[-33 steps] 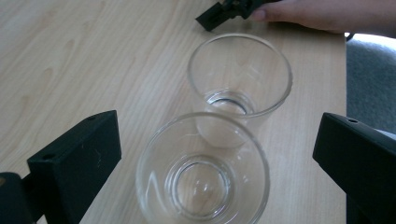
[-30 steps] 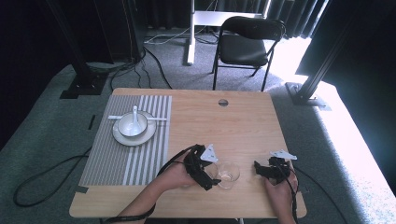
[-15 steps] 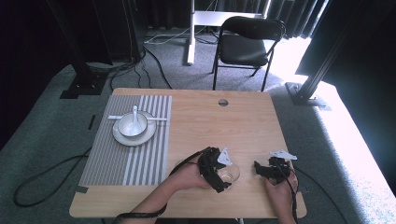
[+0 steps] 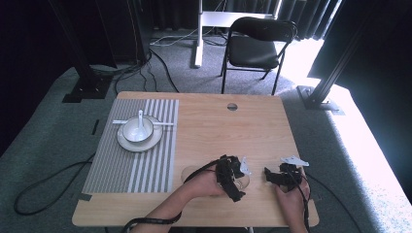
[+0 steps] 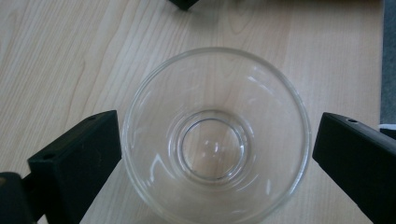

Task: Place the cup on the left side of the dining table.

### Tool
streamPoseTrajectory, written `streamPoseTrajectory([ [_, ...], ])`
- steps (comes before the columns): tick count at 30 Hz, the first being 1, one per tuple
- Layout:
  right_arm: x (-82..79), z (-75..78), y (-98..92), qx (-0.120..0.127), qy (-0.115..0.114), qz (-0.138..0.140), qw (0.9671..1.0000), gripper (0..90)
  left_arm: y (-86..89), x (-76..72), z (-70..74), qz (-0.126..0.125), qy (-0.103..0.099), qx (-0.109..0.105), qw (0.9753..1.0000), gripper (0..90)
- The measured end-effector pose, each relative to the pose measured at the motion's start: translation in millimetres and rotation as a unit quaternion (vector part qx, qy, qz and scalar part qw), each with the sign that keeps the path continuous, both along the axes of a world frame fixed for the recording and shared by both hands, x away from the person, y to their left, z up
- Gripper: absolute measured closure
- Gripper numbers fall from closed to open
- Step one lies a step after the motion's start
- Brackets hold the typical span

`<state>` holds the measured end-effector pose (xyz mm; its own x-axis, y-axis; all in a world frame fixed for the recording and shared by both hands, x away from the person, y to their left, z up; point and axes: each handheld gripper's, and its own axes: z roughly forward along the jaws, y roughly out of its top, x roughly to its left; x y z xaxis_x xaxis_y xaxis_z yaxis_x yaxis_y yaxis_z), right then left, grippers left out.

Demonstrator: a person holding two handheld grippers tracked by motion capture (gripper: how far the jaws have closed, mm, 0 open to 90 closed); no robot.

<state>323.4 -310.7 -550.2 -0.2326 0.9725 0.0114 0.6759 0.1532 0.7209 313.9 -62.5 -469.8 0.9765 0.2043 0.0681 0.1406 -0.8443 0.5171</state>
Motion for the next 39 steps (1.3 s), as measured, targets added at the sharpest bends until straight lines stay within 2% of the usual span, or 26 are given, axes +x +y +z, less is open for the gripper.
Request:
streamPoseTrajectory([
  [2,0.0,0.0,0.0,0.0,0.0,0.0,1.0,11.5,-1.2,1.2,-1.2,0.002,0.005,0.011,0.9999,4.2],
  [4,0.0,0.0,0.0,0.0,0.0,0.0,1.0,11.4,-3.4,0.1,-3.8,0.007,-0.003,0.027,0.9996,4.5],
  [5,0.0,0.0,0.0,0.0,0.0,0.0,1.0,11.4,-4.2,-0.4,-4.6,0.003,0.002,0.03,0.9995,5.3],
  [6,0.0,0.0,0.0,0.0,0.0,0.0,1.0,11.5,-5.5,-1.0,-5.2,0.011,-0.01,0.039,0.9991,6.1],
  [8,0.0,0.0,0.0,0.0,0.0,0.0,1.0,11.5,-6.0,-1.1,-4.8,0.01,-0.004,0.04,0.9991,7.1],
  [9,0.0,0.0,0.0,0.0,0.0,0.0,1.0,11.4,-6.4,-0.3,-4.2,0.018,-0.01,0.043,0.9988,7.1],
  [12,0.0,0.0,0.0,0.0,0.0,0.0,1.0,11.4,-7.6,2.0,-2.9,0.029,-0.007,0.044,0.9986,10.8],
  [15,0.0,0.0,0.0,0.0,0.0,0.0,1.0,11.5,-9.8,1.7,-3.5,0.027,-0.001,0.053,0.9982,14.5],
  [16,0.0,0.0,0.0,0.0,0.0,0.0,1.0,11.4,-10.6,0.5,-4.2,0.021,-0.006,0.057,0.9981,17.0],
  [21,0.0,0.0,0.0,0.0,0.0,0.0,1.0,11.5,-11.0,0.9,-3.7,0.031,-0.001,0.057,0.9979,17.5],
  [22,0.0,0.0,0.0,0.0,0.0,0.0,1.0,11.4,-10.6,1.0,-2.5,0.029,0.002,0.051,0.9983,18.0],
  [24,0.0,0.0,0.0,0.0,0.0,0.0,1.0,11.5,-12.0,-0.3,-1.8,0.029,-0.006,0.056,0.998,18.4],
  [27,0.0,0.0,0.0,0.0,0.0,0.0,1.0,11.4,-13.5,0.1,-1.3,0.025,-0.006,0.058,0.998,18.5],
  [30,0.0,0.0,0.0,0.0,0.0,0.0,1.0,11.5,-12.6,2.3,-2.1,0.025,0.002,0.053,0.9983,18.5],
  [32,0.0,0.0,0.0,0.0,0.0,0.0,1.0,11.5,-12.1,2.7,-2.1,0.027,0.003,0.052,0.9983,18.6],
  [34,0.0,0.0,0.0,0.0,0.0,0.0,1.0,11.4,-12.3,2.0,-2.2,0.026,-0.005,0.051,0.9984,18.6],
  [39,0.0,0.0,0.0,0.0,0.0,0.0,1.0,11.4,-11.8,5.0,0.0,0.033,0.0,0.04,0.9987,18.7],
])
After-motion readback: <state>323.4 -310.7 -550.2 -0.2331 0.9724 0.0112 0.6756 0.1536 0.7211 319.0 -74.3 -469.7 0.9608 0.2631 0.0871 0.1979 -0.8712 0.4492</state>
